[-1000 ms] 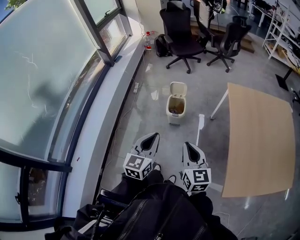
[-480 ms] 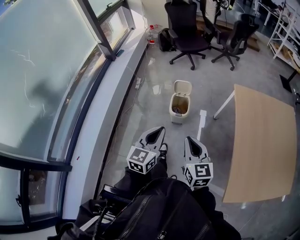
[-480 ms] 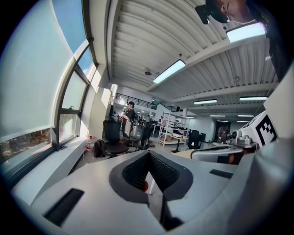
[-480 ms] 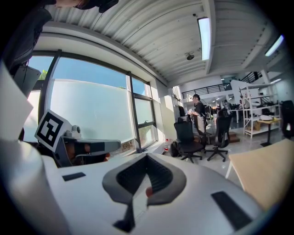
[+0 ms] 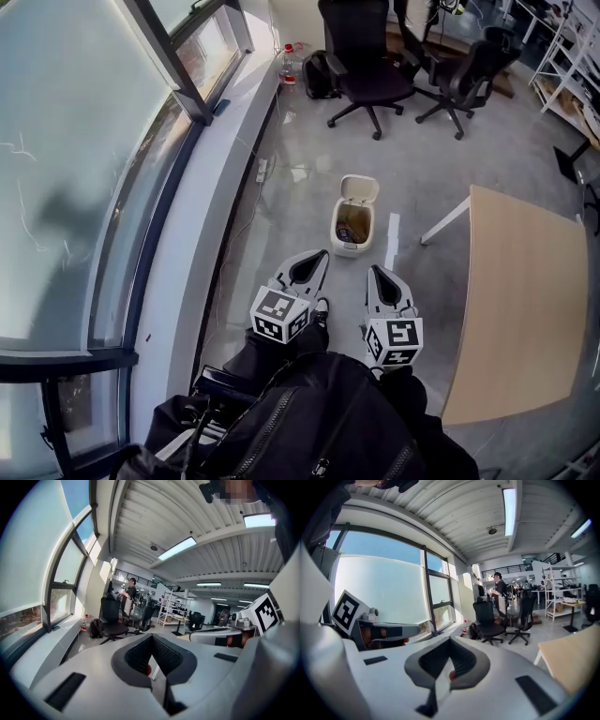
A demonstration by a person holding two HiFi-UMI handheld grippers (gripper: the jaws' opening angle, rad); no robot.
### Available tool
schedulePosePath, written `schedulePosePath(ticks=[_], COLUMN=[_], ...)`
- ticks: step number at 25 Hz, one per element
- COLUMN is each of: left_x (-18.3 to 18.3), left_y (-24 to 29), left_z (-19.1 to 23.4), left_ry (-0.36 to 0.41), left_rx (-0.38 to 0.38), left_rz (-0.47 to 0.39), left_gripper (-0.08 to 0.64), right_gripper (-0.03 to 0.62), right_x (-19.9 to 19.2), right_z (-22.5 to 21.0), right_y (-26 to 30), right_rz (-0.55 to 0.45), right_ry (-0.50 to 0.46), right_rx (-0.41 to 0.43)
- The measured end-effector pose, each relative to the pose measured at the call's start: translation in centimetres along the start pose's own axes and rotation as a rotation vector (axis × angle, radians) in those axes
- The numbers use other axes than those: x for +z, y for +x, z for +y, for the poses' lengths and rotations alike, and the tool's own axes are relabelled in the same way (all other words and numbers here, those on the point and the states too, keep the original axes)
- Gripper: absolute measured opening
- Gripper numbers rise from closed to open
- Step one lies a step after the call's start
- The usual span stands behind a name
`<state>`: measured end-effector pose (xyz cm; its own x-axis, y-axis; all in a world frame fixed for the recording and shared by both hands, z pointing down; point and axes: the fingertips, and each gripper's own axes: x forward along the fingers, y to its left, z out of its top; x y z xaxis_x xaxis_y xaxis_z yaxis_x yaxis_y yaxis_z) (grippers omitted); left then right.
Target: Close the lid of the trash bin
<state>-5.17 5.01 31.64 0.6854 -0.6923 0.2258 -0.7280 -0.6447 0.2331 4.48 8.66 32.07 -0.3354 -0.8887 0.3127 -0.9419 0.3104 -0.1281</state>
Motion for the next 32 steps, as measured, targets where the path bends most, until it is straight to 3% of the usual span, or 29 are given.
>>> schedulePosePath(ticks=[9, 14, 20, 25, 32], left_x=[1.5, -0.3, -2.6, -4.5, -11.1], left_y=[6.3, 9.3, 12.3, 14.2, 15.4], left_z=[6.6, 7.9, 8.4, 9.8, 12.2], left_ry=[-0.031, -0.040, -0.057, -0.084, -0.150], left_rx=[-0.034, -0.023, 0.057, 0.126, 0.231], left_rz=[0.023, 0.051, 0.086, 0.123, 0.221], left_gripper=[0.000, 0.000, 0.000, 0.000, 0.000], right_gripper=[0.005, 0.005, 0.005, 0.005, 0.005], right_x=[1.6, -0.3, -4.3, -7.4, -14.1], right_z=[-2.0, -4.8, -7.6, -9.1, -11.7], right_y=[8.1, 10.0, 11.6, 14.8, 18.8], right_rz=[0.051, 0.102, 0.183, 0.263, 0.412], right_ry=[-0.012, 0.008, 0.062, 0.043, 0.024], right_rx=[-0.040, -0.072, -0.048, 0.003, 0.050])
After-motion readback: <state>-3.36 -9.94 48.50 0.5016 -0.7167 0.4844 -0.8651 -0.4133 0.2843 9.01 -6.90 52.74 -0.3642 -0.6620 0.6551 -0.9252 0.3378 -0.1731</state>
